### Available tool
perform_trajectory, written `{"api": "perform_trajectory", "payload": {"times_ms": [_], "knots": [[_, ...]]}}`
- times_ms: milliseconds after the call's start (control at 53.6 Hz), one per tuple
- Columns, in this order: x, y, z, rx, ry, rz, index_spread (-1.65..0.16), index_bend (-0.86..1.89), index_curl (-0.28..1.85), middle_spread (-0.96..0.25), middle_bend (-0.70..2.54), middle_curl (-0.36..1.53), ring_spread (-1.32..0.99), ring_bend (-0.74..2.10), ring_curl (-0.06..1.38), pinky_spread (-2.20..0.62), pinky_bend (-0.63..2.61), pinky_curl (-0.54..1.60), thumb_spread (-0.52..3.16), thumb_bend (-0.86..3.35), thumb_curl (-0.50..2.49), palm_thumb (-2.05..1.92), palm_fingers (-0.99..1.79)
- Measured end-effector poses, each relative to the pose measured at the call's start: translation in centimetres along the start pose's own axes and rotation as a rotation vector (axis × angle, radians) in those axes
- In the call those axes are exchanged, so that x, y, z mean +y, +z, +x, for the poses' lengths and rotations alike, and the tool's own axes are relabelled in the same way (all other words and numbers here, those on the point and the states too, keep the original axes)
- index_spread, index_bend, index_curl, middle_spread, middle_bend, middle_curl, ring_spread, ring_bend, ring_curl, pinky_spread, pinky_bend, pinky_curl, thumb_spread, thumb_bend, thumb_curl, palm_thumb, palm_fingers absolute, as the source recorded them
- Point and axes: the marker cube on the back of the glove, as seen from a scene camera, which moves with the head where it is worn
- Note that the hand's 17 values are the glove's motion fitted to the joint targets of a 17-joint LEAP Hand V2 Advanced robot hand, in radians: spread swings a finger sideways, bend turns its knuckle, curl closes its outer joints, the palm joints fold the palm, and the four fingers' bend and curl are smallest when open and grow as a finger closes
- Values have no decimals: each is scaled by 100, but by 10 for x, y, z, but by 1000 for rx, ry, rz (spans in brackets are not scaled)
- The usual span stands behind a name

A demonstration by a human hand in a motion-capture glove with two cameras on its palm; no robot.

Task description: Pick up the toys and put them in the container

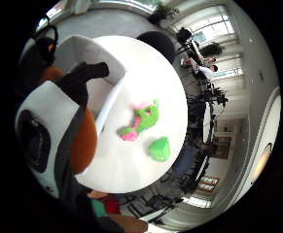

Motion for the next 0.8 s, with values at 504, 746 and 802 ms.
{"api": "perform_trajectory", "payload": {"times_ms": [504,746,802], "knots": [[43,-7,50,-248,-72,-75,-35,7,40,-25,18,63,-19,52,37,8,115,38,107,-6,60,6,-24],[108,46,182,106,212,-120,-34,8,29,-18,17,54,-13,44,34,12,102,33,104,-7,46,-7,-20],[122,56,205,89,240,-155,-34,9,27,-17,16,52,-12,42,34,13,100,32,102,-8,43,-8,-19]]}}
